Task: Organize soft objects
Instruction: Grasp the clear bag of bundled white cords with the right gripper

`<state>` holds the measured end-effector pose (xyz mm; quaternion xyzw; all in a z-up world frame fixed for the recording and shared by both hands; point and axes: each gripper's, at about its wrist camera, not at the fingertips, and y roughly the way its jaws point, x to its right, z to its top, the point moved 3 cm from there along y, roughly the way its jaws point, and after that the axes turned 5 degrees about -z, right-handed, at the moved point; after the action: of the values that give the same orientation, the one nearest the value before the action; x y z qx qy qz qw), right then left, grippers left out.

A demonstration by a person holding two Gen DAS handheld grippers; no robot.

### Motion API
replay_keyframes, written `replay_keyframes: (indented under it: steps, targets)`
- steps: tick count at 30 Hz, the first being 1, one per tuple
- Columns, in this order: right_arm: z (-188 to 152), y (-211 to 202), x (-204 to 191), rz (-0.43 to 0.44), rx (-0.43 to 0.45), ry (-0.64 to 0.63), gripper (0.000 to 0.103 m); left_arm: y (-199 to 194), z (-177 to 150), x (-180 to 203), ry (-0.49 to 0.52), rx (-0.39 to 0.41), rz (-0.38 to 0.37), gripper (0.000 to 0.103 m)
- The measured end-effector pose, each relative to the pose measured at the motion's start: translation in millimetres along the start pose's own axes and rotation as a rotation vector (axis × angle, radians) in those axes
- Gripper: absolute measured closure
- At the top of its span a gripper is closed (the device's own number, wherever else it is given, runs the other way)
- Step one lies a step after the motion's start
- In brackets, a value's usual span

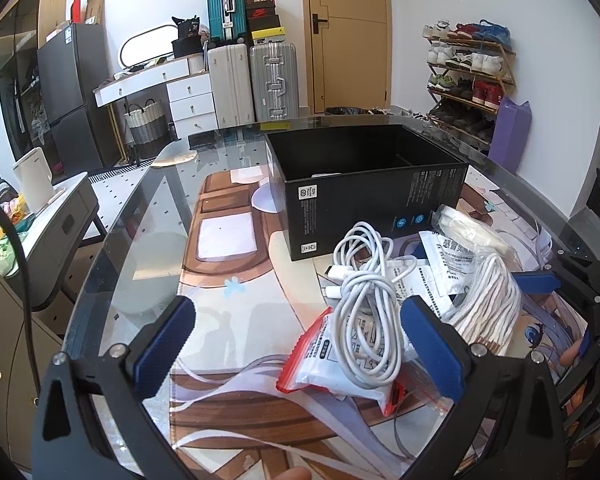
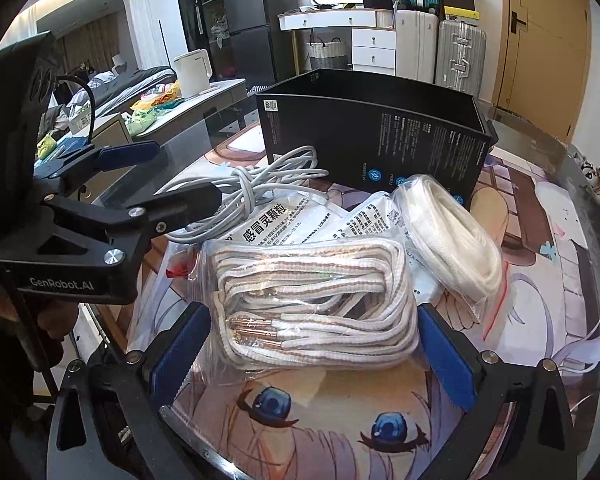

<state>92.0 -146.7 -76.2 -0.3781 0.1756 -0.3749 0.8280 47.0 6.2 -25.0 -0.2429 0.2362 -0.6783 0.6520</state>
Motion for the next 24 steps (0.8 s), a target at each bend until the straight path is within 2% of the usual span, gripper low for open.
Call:
replay_keyframes:
  steps: [6, 21, 24]
  targets:
    - [-1, 0, -3, -0.003, 0.004, -0.004, 0.002, 2, 0, 3, 0.002, -0.006, -0.005, 0.000]
    - [-6, -13, 5, 0.075, 0.026, -0.017, 0.026, 2, 1, 4, 0.002, -0.009, -0.011, 0.000]
    - [-6, -17, 11, 0.097, 0.038, 0.002, 0.034, 1, 1, 4, 0.004, -0.006, -0.014, 0.000]
